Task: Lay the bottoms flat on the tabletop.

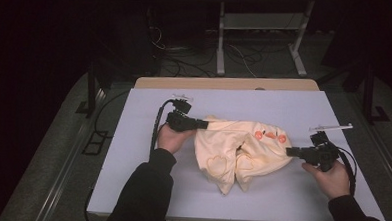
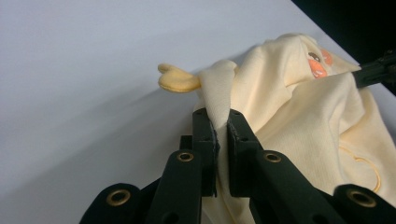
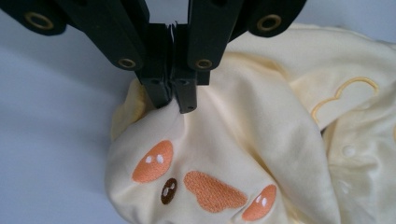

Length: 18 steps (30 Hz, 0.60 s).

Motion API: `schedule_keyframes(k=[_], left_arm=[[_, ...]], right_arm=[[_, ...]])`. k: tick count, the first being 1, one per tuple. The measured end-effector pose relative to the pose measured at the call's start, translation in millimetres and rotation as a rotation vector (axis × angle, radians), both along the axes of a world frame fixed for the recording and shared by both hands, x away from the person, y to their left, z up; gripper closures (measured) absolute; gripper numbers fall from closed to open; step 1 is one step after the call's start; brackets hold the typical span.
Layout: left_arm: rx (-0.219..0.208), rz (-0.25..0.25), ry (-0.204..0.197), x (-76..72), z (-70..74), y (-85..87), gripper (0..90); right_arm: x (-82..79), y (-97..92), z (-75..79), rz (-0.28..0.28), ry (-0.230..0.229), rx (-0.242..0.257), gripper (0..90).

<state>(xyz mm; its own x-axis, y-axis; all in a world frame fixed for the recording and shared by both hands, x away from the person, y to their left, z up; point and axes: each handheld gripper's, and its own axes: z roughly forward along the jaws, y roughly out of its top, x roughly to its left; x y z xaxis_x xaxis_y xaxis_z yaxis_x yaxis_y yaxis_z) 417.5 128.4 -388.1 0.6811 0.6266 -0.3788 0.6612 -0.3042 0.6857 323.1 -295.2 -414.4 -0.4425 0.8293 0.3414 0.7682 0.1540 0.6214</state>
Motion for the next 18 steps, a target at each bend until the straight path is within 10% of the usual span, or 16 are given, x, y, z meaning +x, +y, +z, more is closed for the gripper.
schedule_keyframes(k=[9,18], left_arm=[[0.034,0.075,-0.030,7.2,19.3,37.5,83.0],[0.052,0.125,-0.083,27.9,48.5,42.3,82.9]], right_arm=[[28.0,28.4,25.9,0.055,-0.049,0.048,86.8],[87.3,49.4,71.0,0.060,-0.095,-0.020,86.8]])
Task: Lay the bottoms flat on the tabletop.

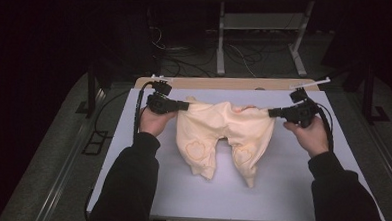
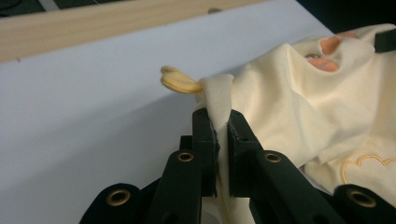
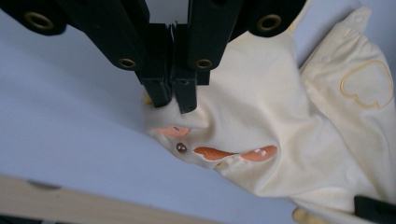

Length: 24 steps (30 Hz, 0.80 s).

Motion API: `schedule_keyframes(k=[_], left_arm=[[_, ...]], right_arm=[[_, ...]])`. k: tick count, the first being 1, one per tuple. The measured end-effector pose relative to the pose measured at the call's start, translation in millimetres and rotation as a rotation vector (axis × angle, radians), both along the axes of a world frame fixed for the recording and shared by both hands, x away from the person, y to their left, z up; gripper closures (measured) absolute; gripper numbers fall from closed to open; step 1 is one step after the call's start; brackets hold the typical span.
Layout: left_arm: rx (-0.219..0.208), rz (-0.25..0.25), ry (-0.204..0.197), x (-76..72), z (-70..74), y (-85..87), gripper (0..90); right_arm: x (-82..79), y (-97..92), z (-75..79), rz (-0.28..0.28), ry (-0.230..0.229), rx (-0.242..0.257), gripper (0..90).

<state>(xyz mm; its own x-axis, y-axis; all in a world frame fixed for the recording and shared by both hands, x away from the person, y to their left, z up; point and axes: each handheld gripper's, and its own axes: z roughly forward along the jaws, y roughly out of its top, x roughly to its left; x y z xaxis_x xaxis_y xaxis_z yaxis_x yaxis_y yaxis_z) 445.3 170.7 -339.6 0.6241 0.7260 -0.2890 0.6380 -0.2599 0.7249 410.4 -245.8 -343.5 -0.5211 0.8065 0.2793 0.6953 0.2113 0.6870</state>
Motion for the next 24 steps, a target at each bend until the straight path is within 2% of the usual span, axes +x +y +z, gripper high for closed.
schedule_keyframes(k=[4,8,10,12,15,19,21,24], left_arm=[[-0.023,0.022,-0.038,8.4,11.5,-3.3,82.9],[-0.046,0.025,-0.093,8.7,16.9,-6.1,82.7],[-0.054,0.012,-0.079,6.6,10.1,-7.1,82.6],[-0.044,0.001,-0.053,1.9,-4.7,-8.4,82.6],[-0.045,-0.019,0.010,-10.0,-35.3,-7.8,82.6],[-0.068,-0.032,0.099,-31.4,-79.2,-0.9,82.2],[-0.083,-0.034,0.138,-37.3,-91.0,2.1,82.0],[-0.136,-0.030,0.163,-45.7,-98.7,4.7,81.9]], right_arm=[[24.0,-1.7,17.8,-0.021,-0.020,0.024,86.8],[35.5,-3.0,26.6,-0.053,-0.044,0.032,86.8],[35.7,-4.1,24.3,-0.062,-0.047,0.050,86.8],[33.6,-3.5,12.8,-0.059,-0.022,0.044,86.8],[25.2,-3.7,-16.9,-0.050,0.045,0.041,86.8],[3.3,-10.7,-59.6,-0.046,0.139,0.092,86.7],[-5.6,-16.1,-73.9,-0.041,0.176,0.106,86.7],[-16.3,-22.7,-83.9,-0.040,0.222,0.154,86.7]])
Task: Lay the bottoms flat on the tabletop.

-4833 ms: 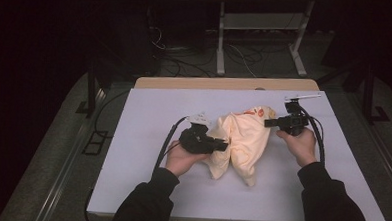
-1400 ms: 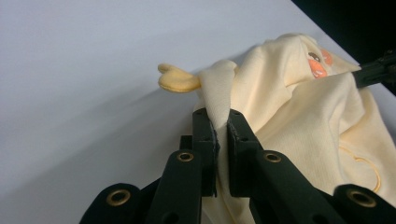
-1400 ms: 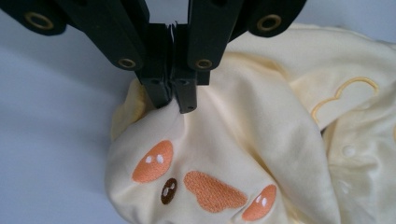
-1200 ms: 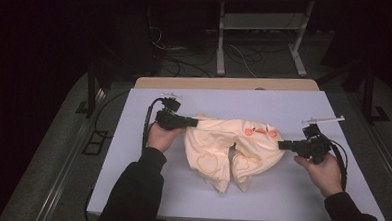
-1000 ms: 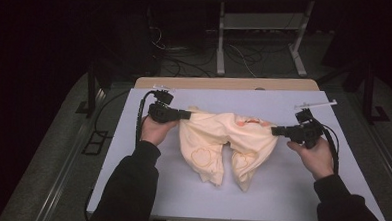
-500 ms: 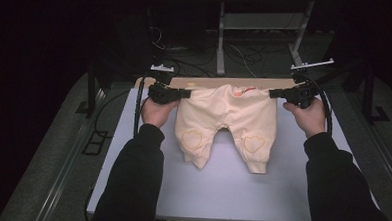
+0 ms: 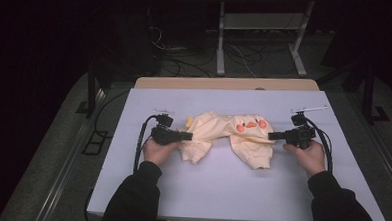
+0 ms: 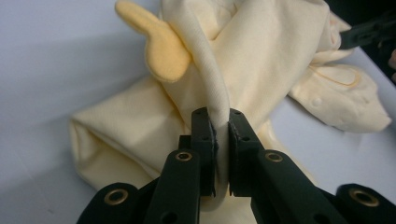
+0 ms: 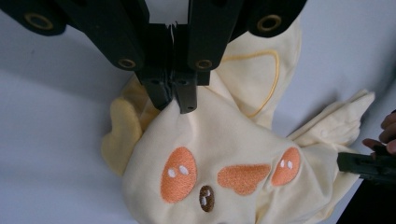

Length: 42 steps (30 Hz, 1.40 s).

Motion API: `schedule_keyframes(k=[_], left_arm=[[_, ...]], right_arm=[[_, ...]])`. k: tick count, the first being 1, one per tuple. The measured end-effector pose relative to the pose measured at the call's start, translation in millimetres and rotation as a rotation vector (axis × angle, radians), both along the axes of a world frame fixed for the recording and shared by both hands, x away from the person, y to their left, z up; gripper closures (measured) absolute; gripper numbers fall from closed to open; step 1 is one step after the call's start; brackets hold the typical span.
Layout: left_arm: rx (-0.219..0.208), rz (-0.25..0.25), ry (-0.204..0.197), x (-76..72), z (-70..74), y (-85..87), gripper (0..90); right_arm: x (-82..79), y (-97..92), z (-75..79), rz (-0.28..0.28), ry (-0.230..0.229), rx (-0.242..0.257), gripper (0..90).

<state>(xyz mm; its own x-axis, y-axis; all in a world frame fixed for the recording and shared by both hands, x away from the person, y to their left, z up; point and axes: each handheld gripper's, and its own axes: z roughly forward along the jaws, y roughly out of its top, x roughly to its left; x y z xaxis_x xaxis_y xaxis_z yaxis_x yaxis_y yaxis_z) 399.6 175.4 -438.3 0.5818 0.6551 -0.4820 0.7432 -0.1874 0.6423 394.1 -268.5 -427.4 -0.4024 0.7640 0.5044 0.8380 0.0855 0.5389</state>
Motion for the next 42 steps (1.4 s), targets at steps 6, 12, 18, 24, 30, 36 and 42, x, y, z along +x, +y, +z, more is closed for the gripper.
schedule_keyframes(k=[6,12,18,24,30,36,42], left_arm=[[0.050,-0.042,-0.015,-10.7,5.0,-3.2,81.5],[0.119,-0.045,-0.049,-10.7,14.7,-6.1,73.0],[0.167,-0.037,-0.117,-3.3,35.3,-13.9,46.8],[0.161,-0.038,-0.172,12.6,54.1,-26.3,40.3],[0.157,-0.046,-0.164,36.1,55.0,-37.4,42.8],[0.135,-0.018,-0.138,50.3,44.9,-41.0,43.6],[0.125,-0.017,-0.096,59.3,30.4,-41.7,50.5]], right_arm=[[-20.9,9.0,-3.7,0.078,0.030,-0.041,86.6],[-28.7,13.3,-2.6,0.109,0.032,-0.066,82.8],[-26.3,8.7,4.4,0.090,0.017,-0.063,57.9],[-17.3,3.2,21.3,0.021,-0.038,-0.049,41.4],[4.8,4.7,30.0,-0.017,-0.047,-0.033,37.1],[25.7,6.2,22.9,-0.040,0.005,-0.046,37.7],[33.1,9.2,12.6,-0.024,0.046,-0.047,43.6]])
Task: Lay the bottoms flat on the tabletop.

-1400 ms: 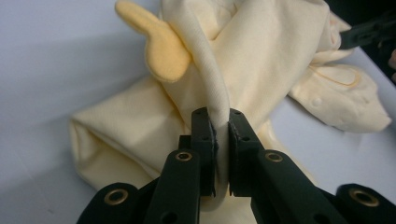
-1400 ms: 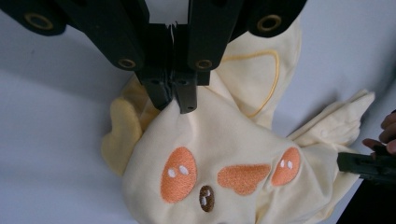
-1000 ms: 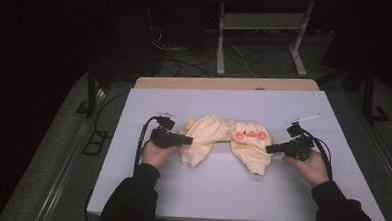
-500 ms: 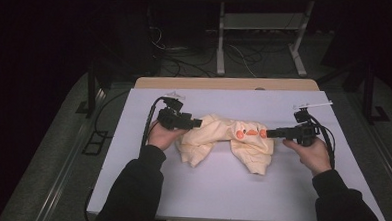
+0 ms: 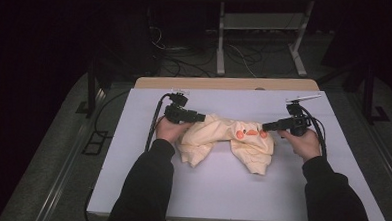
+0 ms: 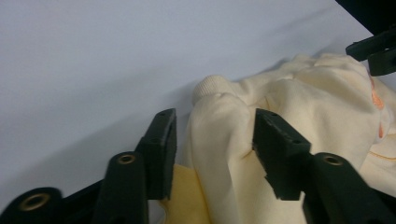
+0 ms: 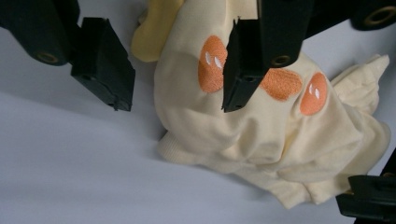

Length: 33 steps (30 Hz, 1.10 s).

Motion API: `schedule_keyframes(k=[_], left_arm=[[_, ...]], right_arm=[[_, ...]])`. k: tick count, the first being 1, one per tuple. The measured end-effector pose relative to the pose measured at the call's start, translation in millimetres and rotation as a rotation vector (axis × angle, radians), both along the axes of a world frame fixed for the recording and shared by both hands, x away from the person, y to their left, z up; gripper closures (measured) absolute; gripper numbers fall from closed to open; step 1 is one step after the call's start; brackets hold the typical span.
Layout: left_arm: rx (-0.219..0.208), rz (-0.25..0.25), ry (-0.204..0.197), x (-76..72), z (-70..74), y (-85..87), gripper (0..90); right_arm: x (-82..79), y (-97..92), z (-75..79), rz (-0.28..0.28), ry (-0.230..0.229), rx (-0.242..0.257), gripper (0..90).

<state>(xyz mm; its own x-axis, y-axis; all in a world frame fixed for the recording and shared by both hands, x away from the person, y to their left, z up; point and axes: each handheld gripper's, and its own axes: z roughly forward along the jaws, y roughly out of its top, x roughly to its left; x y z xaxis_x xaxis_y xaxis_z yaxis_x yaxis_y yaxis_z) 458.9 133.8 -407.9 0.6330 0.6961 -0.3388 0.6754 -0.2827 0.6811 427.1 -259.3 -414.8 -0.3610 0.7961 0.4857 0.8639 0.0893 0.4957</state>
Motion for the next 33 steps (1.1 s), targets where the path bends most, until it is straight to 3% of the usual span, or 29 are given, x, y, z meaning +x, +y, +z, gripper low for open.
schedule_keyframes(k=[4,6,9,11,14,19,23,25,30,33], left_arm=[[-0.017,-0.022,0.076,6.2,-10.3,-3.3,62.2],[-0.002,-0.019,0.087,7.1,-14.5,-6.2,72.8],[-0.024,-0.033,0.122,9.0,-18.8,-8.1,84.1],[-0.035,-0.025,0.120,9.7,-17.2,-6.7,85.5],[-0.098,-0.009,0.128,12.4,-11.3,1.9,86.0],[-0.124,0.008,0.114,18.2,6.6,9.7,86.1],[-0.143,0.018,0.088,23.8,21.4,11.3,86.1],[-0.177,0.023,0.089,28.1,24.3,14.1,86.0],[-0.244,0.091,0.100,44.6,24.4,27.6,86.0],[-0.251,0.106,0.097,50.3,24.2,30.7,85.9]], right_arm=[[3.1,4.8,-6.7,0.037,0.032,-0.005,55.5],[4.1,7.5,-9.4,0.042,0.042,0.001,71.0],[5.2,12.3,-11.5,0.053,0.054,0.014,82.4],[5.8,15.1,-10.5,0.058,0.050,-0.004,83.8],[7.3,15.5,-2.6,0.050,0.013,-0.034,84.1],[18.7,10.8,15.7,0.024,-0.037,-0.007,84.2],[29.0,15.6,31.9,0.020,-0.089,-0.027,84.2],[35.2,17.1,37.7,0.014,-0.113,-0.029,84.2],[50.4,19.8,44.2,-0.005,-0.186,-0.020,84.1],[59.4,24.4,47.2,-0.008,-0.196,-0.033,84.1]])
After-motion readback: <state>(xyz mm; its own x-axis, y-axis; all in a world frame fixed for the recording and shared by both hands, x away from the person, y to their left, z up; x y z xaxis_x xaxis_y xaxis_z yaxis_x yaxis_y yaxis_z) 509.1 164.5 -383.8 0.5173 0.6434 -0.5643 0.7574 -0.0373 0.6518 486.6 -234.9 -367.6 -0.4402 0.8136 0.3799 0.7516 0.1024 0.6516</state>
